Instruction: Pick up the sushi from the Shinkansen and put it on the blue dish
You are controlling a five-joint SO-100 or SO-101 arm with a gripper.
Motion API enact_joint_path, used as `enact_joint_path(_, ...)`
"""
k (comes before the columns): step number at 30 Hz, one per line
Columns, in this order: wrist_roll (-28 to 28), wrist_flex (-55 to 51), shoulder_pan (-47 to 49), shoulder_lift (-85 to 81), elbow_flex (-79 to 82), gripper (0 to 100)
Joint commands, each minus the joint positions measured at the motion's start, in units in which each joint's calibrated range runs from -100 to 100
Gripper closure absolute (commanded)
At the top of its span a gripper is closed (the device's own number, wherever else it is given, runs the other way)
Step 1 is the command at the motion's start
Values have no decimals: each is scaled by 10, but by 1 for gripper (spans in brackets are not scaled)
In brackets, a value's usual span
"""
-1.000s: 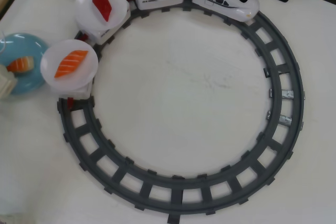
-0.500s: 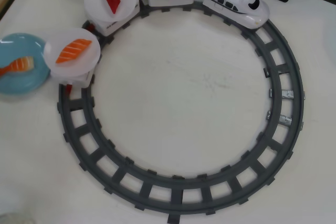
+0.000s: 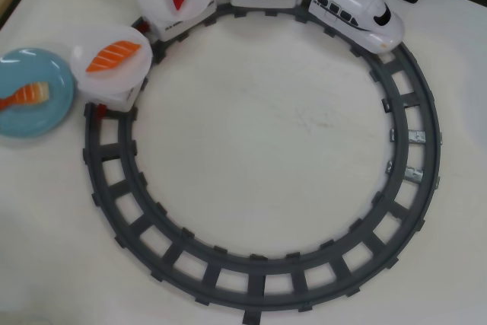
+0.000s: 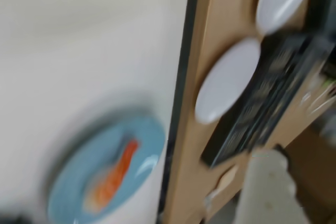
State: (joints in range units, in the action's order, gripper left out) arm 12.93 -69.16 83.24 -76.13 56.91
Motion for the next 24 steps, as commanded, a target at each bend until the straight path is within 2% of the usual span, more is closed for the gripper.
enact_joint_path(1,-9,8,30,-138,95,87)
enact_joint_path(5,-24,6,33,-230,173,87)
enact_joint_path(13,-25,8,44,-211,232,86)
enact_joint_path(21,-25,18,154,-218,340,86)
enact_joint_path(24,-25,49,153,-218,374,86)
